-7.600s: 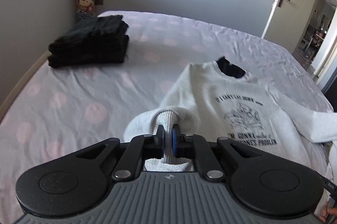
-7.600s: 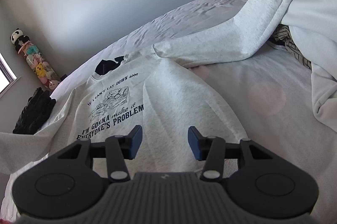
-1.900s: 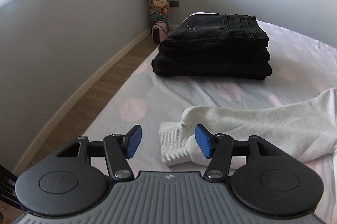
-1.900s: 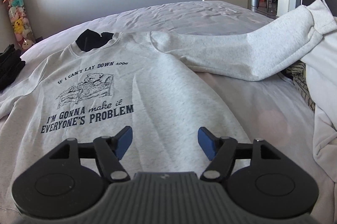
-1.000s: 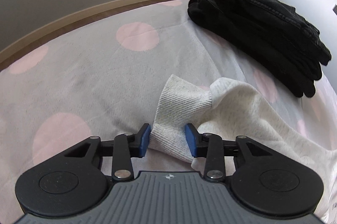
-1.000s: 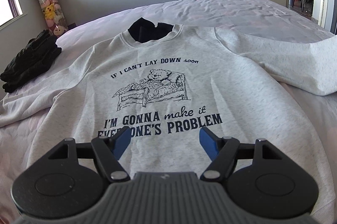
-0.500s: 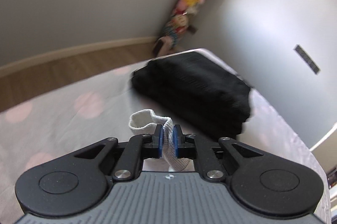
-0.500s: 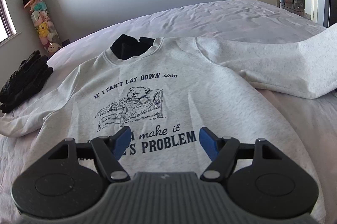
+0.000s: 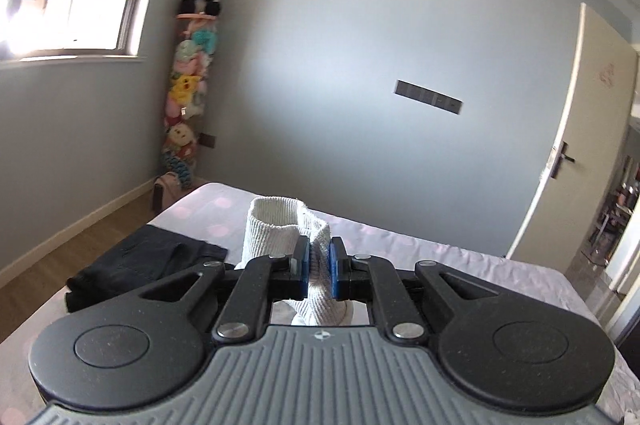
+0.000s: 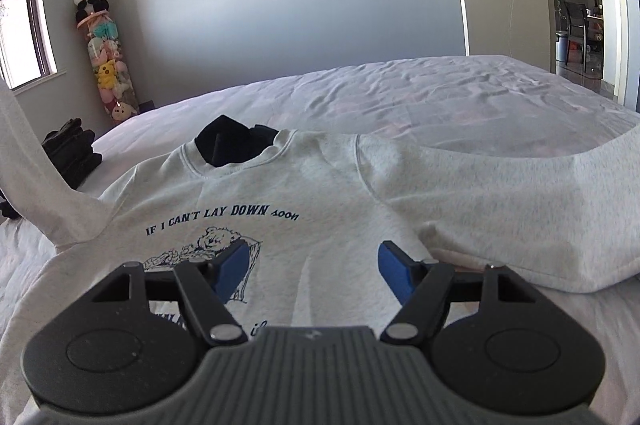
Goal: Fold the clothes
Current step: 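Lift the cuff with the left gripper and fold the sleeve across the body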
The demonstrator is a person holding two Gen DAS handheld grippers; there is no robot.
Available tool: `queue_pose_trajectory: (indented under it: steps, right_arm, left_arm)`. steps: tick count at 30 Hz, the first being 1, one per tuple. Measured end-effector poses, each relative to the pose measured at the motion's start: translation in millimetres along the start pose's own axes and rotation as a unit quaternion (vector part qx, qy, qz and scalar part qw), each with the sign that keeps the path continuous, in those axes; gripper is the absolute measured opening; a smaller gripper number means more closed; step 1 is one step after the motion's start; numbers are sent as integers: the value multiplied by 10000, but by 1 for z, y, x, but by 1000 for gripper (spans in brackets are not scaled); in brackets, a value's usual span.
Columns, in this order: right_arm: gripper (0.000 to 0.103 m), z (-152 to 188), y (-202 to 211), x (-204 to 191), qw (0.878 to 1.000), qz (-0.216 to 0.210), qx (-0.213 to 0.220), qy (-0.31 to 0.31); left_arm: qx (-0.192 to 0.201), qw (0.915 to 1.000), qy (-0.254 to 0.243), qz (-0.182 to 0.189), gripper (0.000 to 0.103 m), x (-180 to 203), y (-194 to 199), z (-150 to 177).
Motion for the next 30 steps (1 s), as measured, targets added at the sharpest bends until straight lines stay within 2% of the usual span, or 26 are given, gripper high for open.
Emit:
queue_pose_trajectory:
  steps: [6, 11, 16, 23, 28, 30]
  right_arm:
    - [74, -7, 0, 27, 9990, -222, 222, -331]
    - [74, -12, 0, 42, 9975, -309, 298, -565]
    - [74, -11, -6, 56, 9958, -218, 249, -851]
    - [74, -3, -17, 67, 9963, -63, 38, -862]
    - [74, 5, -28, 77, 9954, 67, -183, -939]
    - [74, 7, -31, 79, 9949, 78, -242, -978]
  left_arm:
    - [-374, 9957, -586, 614, 11, 142, -39, 39]
    - [-1085, 9858, -560, 1151, 11, 211, -75, 116]
    - [-1789, 9693, -558, 1594, 11, 244, -100, 199]
    - [-2621, 9441, -294, 1977, 12, 270, -133, 299]
    - [-3143, 9218, -361, 2241, 13, 284, -144, 344]
    - [-3276, 9159, -423, 2282, 13, 286, -144, 351]
Point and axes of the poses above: each gripper's, at about its wrist camera, not at the fingertips, and y roughly against the way its jaws point, x to its right, z to its underside, the point moved 7 cm from there along -y, roughly the way its jaws point, and after that the axes turned 3 degrees about -z, right-handed, at the moved point
